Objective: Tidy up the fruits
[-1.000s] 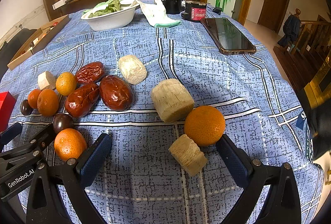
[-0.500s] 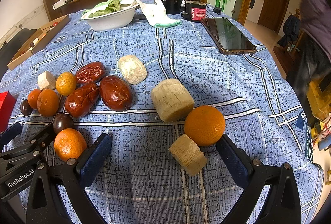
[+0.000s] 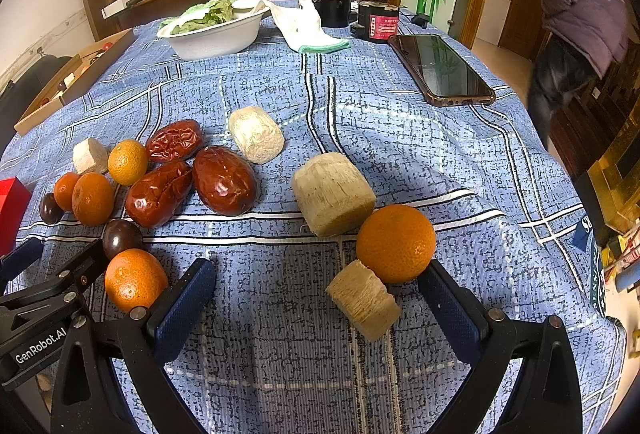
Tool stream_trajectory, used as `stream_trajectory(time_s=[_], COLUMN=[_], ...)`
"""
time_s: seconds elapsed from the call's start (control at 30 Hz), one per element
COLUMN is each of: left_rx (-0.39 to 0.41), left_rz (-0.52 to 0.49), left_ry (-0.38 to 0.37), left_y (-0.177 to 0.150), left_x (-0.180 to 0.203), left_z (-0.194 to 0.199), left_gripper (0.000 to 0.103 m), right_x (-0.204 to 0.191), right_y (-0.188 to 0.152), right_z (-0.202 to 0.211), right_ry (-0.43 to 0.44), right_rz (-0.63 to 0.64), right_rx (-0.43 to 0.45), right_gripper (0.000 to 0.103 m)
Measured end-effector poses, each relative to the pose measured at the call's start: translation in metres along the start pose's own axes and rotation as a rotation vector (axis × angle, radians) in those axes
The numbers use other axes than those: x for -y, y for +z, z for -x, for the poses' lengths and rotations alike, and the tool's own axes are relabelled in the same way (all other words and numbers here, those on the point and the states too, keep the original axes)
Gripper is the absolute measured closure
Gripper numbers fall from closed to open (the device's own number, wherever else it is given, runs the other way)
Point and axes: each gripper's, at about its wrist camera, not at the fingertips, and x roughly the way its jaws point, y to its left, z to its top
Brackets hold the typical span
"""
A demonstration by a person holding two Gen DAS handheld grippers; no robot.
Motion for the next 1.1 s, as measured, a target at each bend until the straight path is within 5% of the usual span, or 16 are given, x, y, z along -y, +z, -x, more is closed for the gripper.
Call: stream_trajectory(time_s=[1.1], left_rx=[-0.024], left_rz=[-0.045], left_ry=[-0.037], left_y=[-0.0013], left_x=[-0.0008], left_z=[0.0020], left_gripper=[0.000], right_x=[-0.0003], right_y=[0.0003], right_z=[0.0004], right_ry=[0.000], right_rz=[0.000], right_rx=[0.000], right_gripper=[0.001])
